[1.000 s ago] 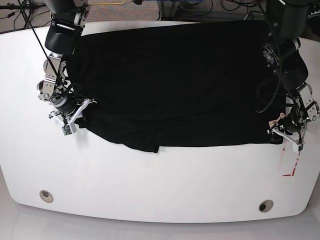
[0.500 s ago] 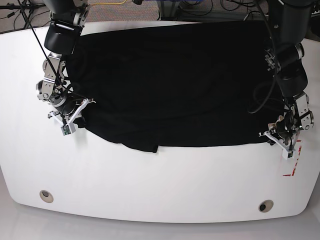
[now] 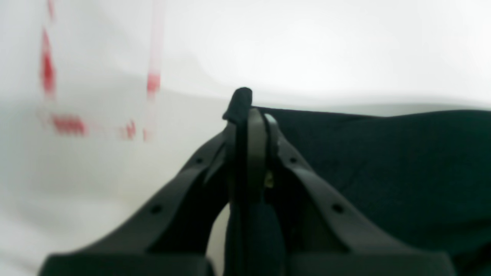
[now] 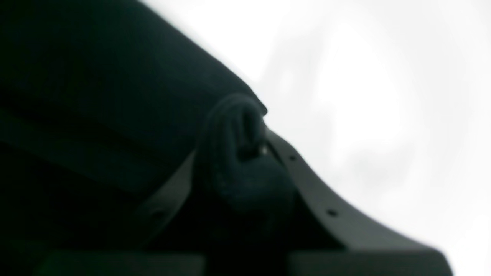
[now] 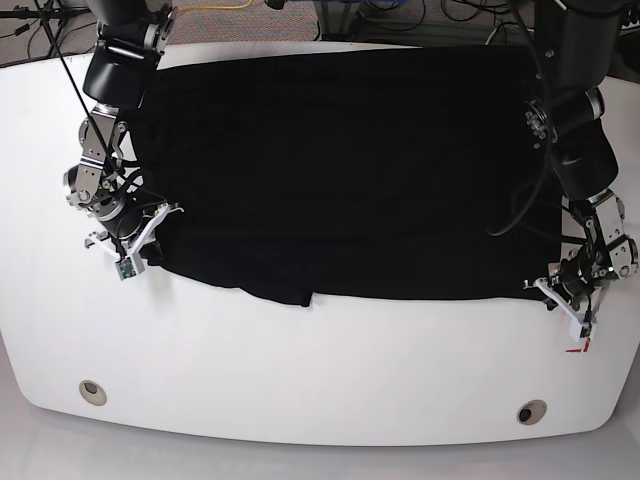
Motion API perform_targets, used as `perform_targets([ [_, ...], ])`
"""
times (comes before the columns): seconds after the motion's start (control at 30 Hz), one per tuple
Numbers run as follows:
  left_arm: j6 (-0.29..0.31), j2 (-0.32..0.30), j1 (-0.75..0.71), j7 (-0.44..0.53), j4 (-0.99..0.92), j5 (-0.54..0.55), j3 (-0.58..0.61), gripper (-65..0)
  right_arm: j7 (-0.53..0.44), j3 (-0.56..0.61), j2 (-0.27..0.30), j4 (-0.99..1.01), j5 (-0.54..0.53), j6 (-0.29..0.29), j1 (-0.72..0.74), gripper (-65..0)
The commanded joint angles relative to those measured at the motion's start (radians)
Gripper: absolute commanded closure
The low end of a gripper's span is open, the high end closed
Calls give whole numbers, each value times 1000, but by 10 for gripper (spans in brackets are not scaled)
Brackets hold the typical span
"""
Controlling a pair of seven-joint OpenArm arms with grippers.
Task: Fold the T-shirt properly
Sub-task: 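Grasp the shirt's side edges with both grippers, then fold the grasped shirt half with both grippers over onto the other half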
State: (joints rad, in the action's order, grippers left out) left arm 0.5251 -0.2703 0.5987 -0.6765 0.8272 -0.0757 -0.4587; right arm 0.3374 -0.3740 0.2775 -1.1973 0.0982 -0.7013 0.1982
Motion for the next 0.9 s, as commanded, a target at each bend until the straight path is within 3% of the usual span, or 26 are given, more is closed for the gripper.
perform_targets([
  [0.0,7,-7,37,-21,97,14,1,0,-24,-7,19,-40,-13,3,28,-6],
  [0.23,14,22,37,-130,278,14,1,0,-21,-49,21,-123,-5,3,25,-6],
  [0.53,114,49,5,-291,505,14,-1,0,93,-109,19,-255,-15,3,-19,-6],
  [0.73,171,49,-75,-389,670,14,-2,0,102,-139,12,-344,-16,3,-92,-6],
  [0.87,173,49,-144,-469,789,14,-2,0,102,-141,12,-387,-16,3,-153,-6],
])
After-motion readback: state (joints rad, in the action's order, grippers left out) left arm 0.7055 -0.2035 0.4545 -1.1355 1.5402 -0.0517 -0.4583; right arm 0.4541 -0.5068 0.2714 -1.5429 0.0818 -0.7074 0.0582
